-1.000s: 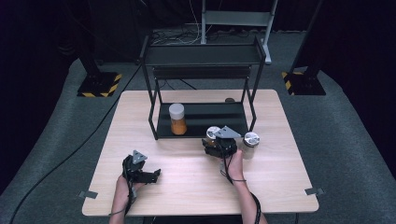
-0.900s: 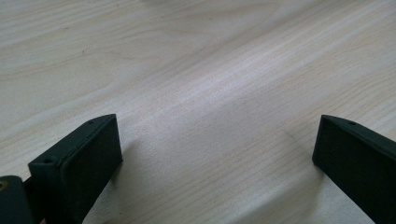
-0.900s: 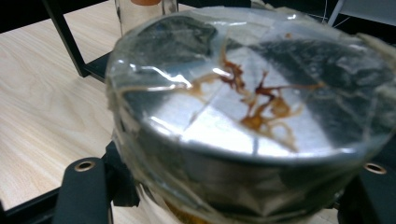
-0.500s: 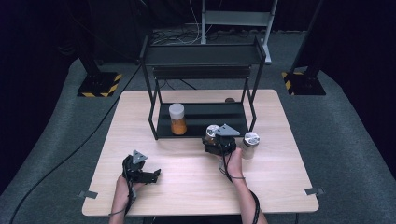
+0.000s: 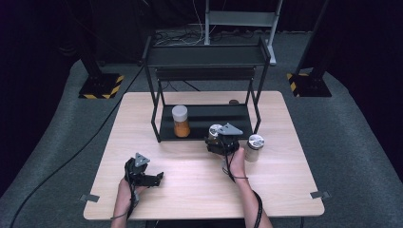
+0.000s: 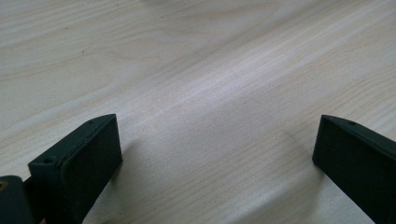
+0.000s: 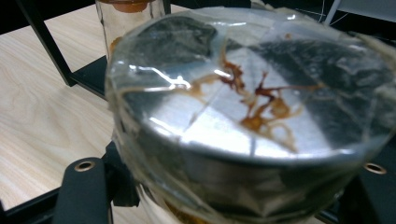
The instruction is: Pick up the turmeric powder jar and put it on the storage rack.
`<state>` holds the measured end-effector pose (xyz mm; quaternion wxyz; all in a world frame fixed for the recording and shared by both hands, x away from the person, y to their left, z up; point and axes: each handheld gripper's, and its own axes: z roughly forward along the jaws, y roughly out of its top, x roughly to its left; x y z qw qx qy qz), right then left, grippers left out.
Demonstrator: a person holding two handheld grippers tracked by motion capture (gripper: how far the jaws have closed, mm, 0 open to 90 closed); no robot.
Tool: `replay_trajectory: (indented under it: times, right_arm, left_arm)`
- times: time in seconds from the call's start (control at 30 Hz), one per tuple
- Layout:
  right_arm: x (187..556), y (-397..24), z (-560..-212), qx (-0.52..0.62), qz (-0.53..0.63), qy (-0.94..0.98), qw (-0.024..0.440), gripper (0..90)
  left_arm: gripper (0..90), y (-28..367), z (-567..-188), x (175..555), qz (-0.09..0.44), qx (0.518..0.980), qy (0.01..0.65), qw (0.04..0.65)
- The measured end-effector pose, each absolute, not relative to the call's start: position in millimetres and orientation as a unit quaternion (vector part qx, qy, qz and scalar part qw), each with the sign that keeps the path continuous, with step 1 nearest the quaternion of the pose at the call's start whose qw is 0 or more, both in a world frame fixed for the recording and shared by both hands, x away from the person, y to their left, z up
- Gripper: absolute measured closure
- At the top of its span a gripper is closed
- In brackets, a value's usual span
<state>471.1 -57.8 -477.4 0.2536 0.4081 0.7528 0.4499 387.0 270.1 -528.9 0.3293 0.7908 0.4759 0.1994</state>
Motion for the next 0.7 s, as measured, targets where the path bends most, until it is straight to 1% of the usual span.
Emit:
replay_trajectory:
  times: [0.7]
  right_arm:
    - [486.7, -53.4, -473.2, 0.412, 0.446, 0.751, 0.259, 30.7]
  left_arm:
    - [0.9, 270.0, -528.9, 386.9, 0.199, 0.791, 0.476, 0.330]
